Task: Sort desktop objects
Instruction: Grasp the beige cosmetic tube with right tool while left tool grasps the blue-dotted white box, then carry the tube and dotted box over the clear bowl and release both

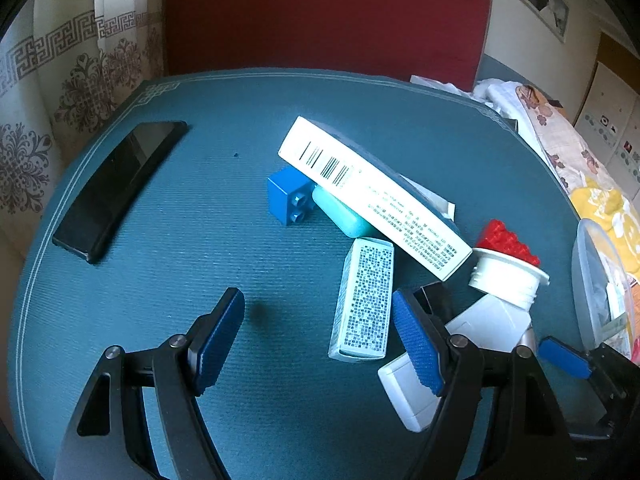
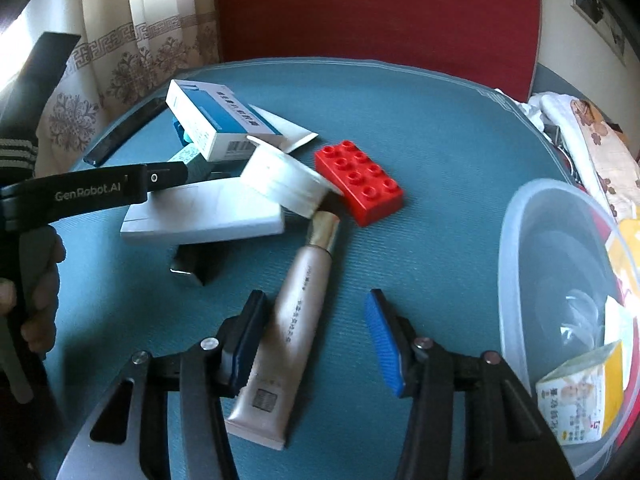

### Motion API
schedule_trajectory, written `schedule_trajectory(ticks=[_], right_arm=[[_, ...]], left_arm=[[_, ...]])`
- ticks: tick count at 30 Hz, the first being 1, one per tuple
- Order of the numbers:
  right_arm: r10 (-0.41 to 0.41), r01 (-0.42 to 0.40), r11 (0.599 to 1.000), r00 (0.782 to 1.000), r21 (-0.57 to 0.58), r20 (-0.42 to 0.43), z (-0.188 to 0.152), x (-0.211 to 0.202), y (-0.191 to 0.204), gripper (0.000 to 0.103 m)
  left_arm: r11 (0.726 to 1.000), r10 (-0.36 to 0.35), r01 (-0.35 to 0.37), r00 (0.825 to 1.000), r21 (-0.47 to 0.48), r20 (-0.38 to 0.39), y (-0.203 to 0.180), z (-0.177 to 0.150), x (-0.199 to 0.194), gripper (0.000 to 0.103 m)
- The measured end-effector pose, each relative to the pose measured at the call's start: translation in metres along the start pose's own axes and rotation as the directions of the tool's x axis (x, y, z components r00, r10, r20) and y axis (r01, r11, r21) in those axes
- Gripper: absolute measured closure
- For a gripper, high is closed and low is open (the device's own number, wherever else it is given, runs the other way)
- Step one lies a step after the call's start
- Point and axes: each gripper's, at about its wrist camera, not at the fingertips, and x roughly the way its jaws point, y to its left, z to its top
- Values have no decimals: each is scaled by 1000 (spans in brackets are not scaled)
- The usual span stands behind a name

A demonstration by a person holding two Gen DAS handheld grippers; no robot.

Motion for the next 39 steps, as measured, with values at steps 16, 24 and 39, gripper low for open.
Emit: schedule_trajectory(ticks=[16,24,39], right_arm=[[-42,42,999,999,12,33,8,6,8,52],[-49,48,998,998,27,38,8,5,4,75],[66,-71,992,996,106,52,2,-21,-4,77]], left_arm=[[996,10,-14,999,92,42,-15,-8,6,74],[999,-11,10,999,41,32,-11,-18,-7,76],[1000,-9,10,999,-15,47,-5,-35,-38,77]])
